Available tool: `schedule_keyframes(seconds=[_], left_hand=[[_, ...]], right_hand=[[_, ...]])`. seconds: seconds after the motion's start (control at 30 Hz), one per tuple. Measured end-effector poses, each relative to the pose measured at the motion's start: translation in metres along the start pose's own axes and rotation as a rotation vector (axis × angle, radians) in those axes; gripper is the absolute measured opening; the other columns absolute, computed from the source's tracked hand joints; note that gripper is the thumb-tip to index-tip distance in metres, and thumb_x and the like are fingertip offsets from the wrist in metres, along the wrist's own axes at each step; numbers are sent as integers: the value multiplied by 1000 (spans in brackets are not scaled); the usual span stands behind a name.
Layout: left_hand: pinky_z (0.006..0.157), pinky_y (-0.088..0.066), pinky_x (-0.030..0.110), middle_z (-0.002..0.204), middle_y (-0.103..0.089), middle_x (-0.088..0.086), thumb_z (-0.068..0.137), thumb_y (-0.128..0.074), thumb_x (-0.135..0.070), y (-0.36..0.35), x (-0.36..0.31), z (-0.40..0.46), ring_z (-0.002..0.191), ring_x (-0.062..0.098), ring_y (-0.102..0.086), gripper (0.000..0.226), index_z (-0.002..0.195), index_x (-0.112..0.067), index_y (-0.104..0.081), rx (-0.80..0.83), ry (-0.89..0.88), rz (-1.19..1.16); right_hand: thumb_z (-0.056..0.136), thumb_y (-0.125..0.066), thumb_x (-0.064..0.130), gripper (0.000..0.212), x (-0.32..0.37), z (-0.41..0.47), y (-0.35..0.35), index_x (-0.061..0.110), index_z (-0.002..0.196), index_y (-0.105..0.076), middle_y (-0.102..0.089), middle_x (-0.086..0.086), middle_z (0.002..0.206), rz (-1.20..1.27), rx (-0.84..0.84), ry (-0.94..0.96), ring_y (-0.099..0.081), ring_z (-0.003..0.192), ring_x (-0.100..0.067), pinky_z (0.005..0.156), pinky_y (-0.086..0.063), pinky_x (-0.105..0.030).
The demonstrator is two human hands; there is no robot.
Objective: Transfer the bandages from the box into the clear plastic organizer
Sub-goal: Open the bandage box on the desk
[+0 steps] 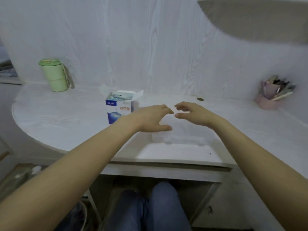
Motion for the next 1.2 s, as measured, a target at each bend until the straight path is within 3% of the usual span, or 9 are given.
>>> schedule_keyframes(seconds=[0.17, 0.37, 0.5, 0.6, 0.67, 0.87, 1.03, 1.1, 1.2], left_hand=[[112, -24, 38, 158, -14, 0, 75, -62, -65, -25, -18, 12, 143, 21, -20, 97, 150, -26, -15, 234, 103, 90], [97, -43, 39, 137, -35, 4, 81, -63, -51, -25, -6, 19, 118, 24, -48, 77, 145, -21, -34, 139, 180, 94], [85, -49, 37, 122, -52, 9, 89, -56, -42, -19, -11, 19, 107, 28, -55, 49, 127, -12, -54, 167, 131, 314], [64, -41, 32, 108, -53, 13, 93, -49, -28, -16, -22, 20, 86, 29, -54, 29, 106, -3, -58, 217, 75, 427], [62, -38, 31, 101, -52, 12, 93, -48, -25, -11, -26, 21, 85, 30, -54, 24, 100, -3, -57, 219, 69, 454], [65, -34, 30, 92, -55, 10, 94, -40, -26, 13, -15, 16, 77, 29, -48, 21, 94, -12, -55, -12, 137, 388], [69, -36, 32, 108, -64, 9, 97, -38, -29, 23, -3, 26, 102, 31, -56, 31, 116, -17, -60, -307, 264, 331], [62, -38, 32, 99, -64, 9, 92, -52, -27, 29, -5, 32, 98, 29, -55, 25, 104, -10, -65, -515, 248, 395], [44, -30, 25, 72, -57, 9, 57, -85, -13, 36, -6, 42, 65, 27, -54, 30, 75, -5, -63, -733, 257, 497]], right_hand=[[85, -62, 49, 66, -29, -30, -4, 30, 142, -36, -35, 5, 149, -109, 85, -49, -33, 136, -16, 108, -28, -32], [73, -78, 41, 82, -43, -41, -2, 32, 142, -36, -30, 5, 148, -269, 59, -4, -28, 136, -15, 109, -28, -34], [81, -68, 31, 71, -43, -35, -4, 29, 145, -35, -36, 4, 147, -492, -8, 68, -38, 131, -17, 103, -38, -33], [85, -61, 28, 65, -37, -30, -1, 29, 145, -36, -48, 0, 139, -586, 31, 70, -48, 123, -21, 97, -42, -32], [85, -60, 27, 63, -32, -29, 4, 29, 144, -39, -55, -1, 131, -582, 49, 56, -52, 116, -21, 92, -44, -30], [91, -58, 30, 50, -28, -33, 17, 24, 139, -46, -44, -2, 144, -247, -99, 89, -42, 130, -18, 104, -34, -30], [88, -65, 35, 62, -38, -30, 20, 16, 141, -38, -46, -5, 136, 169, -415, -1, -47, 125, -19, 100, -37, -28], [87, -66, 33, 62, -42, -22, 24, 12, 139, -39, -47, -7, 134, 374, -447, -100, -52, 120, -24, 102, -41, -34], [88, -65, 30, 68, -42, -6, 31, 8, 142, -30, -49, -11, 135, 532, -474, -198, -52, 120, -27, 105, -40, -41]])
Point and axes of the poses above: each hand's wrist, its own z-axis towards the middle knuckle, its own y-axis out of the back of the hand, x = y × z, the point moved 2 cm from there along z, towards the middle knuckle
